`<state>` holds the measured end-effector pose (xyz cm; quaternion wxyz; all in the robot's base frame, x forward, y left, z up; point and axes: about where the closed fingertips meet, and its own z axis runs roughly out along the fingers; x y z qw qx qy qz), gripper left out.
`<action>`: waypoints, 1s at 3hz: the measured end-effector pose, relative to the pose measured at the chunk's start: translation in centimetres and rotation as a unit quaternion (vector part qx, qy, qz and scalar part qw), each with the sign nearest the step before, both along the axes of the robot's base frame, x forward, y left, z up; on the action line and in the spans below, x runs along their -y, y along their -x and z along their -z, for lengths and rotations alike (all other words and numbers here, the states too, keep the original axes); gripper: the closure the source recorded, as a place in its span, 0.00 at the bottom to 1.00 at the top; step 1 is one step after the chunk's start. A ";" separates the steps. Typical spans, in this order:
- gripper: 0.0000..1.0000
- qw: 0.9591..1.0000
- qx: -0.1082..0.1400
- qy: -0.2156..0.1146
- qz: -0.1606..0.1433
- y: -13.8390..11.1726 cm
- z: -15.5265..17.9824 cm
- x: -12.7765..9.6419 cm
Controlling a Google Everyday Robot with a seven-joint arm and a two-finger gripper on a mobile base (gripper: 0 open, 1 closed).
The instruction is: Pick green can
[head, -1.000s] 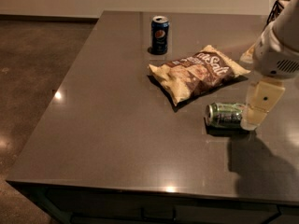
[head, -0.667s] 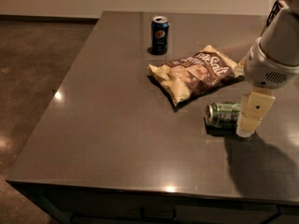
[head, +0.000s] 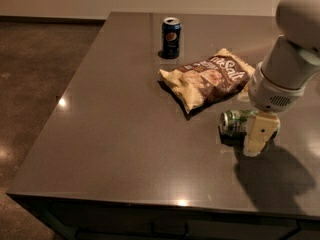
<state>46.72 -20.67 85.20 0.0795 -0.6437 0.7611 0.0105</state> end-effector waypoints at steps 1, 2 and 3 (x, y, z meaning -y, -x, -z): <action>0.39 1.000 -0.007 0.004 -0.003 0.2 0.9 -0.1; 0.62 1.000 -0.006 0.005 -0.004 0.3 0.4 -0.4; 0.86 1.000 0.006 0.008 -0.015 0.4 -2.0 -1.0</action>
Offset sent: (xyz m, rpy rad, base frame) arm -0.0043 0.0068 0.0041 -0.0120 0.0132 0.0098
